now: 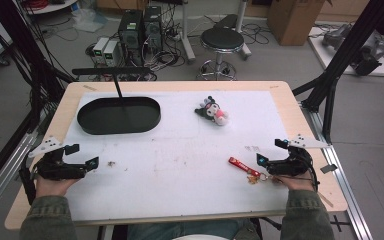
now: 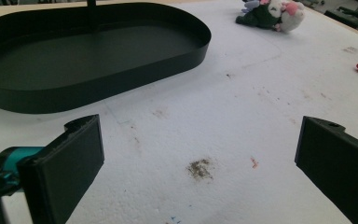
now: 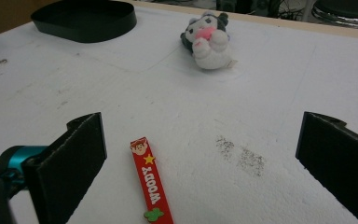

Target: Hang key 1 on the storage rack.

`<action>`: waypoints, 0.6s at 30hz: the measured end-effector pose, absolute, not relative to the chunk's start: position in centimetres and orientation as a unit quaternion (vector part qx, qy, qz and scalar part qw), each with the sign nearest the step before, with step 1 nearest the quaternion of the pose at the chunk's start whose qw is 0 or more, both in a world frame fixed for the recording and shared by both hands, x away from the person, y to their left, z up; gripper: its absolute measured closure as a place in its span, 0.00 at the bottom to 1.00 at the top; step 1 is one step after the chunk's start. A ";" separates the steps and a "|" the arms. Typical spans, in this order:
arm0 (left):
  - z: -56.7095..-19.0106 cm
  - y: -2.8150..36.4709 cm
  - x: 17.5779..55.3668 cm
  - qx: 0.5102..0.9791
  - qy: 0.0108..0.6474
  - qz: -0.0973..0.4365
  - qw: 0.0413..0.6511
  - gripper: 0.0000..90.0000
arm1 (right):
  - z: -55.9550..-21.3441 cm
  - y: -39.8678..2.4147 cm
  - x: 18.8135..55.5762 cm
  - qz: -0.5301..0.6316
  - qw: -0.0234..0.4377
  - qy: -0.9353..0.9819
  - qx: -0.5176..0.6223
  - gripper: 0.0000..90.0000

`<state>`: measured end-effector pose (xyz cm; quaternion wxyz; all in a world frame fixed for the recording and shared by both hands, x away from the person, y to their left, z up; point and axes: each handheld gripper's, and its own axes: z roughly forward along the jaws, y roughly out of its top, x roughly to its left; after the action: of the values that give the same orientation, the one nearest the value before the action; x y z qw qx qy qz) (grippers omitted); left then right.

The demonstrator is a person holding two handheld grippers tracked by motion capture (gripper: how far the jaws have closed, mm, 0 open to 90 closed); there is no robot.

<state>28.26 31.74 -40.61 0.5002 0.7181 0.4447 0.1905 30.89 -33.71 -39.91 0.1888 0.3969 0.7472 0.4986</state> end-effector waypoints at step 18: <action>-41.0 31.2 28.4 0.737 0.442 0.193 0.474 0.02 | -39.7 -33.8 30.8 0.495 0.202 0.746 0.396 0.01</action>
<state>28.45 31.17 -40.98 0.4740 0.7369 0.4418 0.1928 30.79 -33.79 -39.74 0.2022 0.3964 0.7461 0.4953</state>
